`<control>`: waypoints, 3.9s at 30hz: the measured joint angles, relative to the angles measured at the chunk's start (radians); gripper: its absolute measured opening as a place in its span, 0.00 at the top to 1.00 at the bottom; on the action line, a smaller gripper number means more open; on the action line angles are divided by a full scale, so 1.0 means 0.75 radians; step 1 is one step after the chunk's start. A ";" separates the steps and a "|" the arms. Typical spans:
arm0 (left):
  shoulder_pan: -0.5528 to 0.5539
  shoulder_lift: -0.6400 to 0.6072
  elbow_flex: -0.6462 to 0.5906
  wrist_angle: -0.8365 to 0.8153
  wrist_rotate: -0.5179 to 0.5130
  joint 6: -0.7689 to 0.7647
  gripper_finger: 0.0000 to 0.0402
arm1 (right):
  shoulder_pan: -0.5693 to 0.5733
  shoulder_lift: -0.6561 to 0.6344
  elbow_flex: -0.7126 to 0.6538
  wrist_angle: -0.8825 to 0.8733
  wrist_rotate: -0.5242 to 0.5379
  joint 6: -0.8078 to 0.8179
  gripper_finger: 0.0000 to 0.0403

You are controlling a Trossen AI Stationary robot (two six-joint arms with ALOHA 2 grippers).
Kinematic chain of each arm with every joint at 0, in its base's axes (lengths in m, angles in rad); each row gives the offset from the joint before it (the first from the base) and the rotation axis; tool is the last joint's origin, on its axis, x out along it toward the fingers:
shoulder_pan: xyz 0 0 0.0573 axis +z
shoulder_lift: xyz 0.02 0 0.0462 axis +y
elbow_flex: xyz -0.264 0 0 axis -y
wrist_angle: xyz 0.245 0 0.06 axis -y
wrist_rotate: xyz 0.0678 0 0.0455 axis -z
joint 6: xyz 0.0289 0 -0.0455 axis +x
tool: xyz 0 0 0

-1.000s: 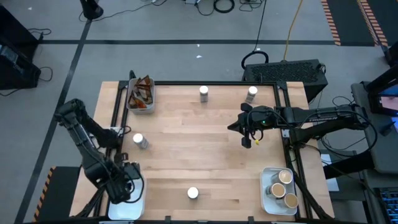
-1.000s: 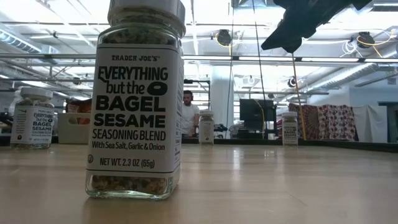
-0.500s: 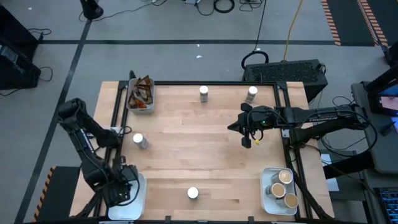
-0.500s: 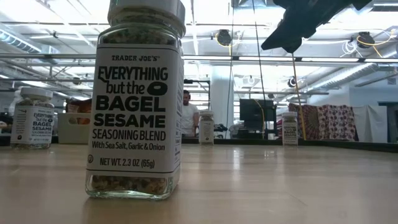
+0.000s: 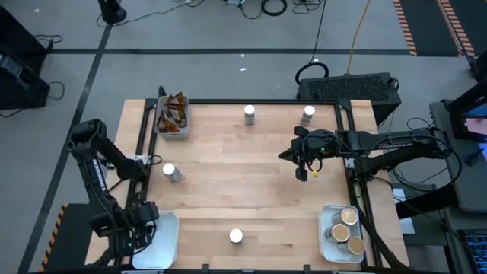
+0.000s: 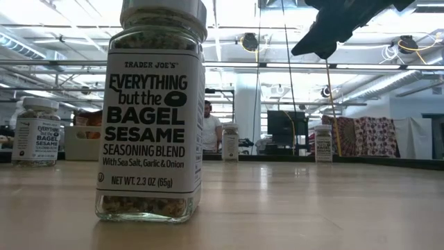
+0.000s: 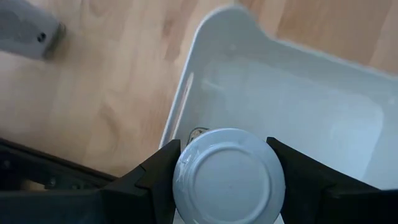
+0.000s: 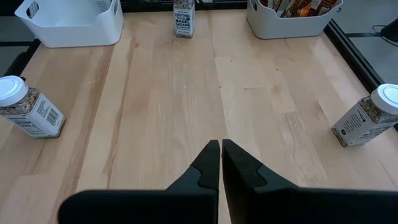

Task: Sort spices by type
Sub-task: Put the white seasoning bottle into the bottom left white bin

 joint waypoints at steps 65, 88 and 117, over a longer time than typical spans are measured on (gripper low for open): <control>1.219 -0.061 0.178 0.636 -0.359 1.595 0.13 | 0.000 0.000 -0.001 0.001 0.000 -0.006 1.00; 2.035 0.653 0.327 2.037 0.563 1.998 0.13 | -0.225 -0.006 -0.002 -0.017 0.341 -0.105 1.00; 1.984 0.664 0.335 2.014 0.437 2.103 0.13 | -1.530 0.696 0.298 -0.380 -0.182 -0.303 1.00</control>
